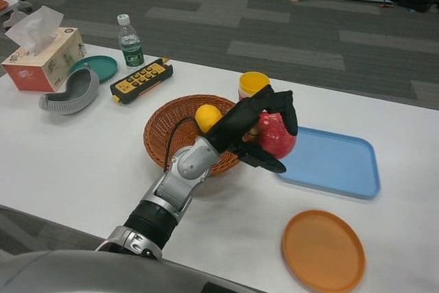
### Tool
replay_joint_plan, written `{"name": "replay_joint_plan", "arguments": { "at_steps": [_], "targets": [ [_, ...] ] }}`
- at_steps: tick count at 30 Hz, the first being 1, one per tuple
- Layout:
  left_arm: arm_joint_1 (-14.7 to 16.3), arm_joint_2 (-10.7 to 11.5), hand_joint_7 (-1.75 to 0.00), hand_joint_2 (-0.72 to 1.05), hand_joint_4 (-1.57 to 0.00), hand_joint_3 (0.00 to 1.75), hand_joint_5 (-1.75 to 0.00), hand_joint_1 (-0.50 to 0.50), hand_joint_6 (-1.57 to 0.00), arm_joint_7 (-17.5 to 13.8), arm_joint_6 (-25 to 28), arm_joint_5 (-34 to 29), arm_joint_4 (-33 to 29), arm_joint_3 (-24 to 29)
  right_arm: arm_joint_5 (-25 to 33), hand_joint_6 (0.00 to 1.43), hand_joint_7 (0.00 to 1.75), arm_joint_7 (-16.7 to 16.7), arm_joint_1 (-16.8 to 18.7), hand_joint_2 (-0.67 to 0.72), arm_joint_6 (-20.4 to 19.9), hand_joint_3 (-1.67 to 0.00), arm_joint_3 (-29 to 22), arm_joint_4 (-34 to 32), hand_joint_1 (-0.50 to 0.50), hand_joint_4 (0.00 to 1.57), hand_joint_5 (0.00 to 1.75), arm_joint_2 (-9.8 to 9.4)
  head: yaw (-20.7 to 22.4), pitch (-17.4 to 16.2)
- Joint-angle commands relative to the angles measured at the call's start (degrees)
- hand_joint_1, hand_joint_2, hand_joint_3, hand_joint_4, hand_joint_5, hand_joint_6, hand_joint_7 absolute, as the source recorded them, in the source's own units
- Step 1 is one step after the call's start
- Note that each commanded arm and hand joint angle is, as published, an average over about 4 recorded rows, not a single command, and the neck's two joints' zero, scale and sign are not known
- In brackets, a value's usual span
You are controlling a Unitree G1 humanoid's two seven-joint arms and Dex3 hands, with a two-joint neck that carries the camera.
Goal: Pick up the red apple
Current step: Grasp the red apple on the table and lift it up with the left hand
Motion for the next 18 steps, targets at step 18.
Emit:
{"name": "replay_joint_plan", "arguments": {
  "at_steps": [18],
  "targets": [
    [-9.6, 0.7, -1.68, 0.69, -0.71, 0.0, -1.75, 0.5, -0.65, 18.5, -12.3, -1.2, 18.1, 5.4, -1.0, 0.0, 0.0, 6.6, -3.5, 0.71, 1.1, 0.0, 1.9, -3.2, -0.42, 0.0, 0.0, 0.06, -29.5, 0.0]
  ]
}}
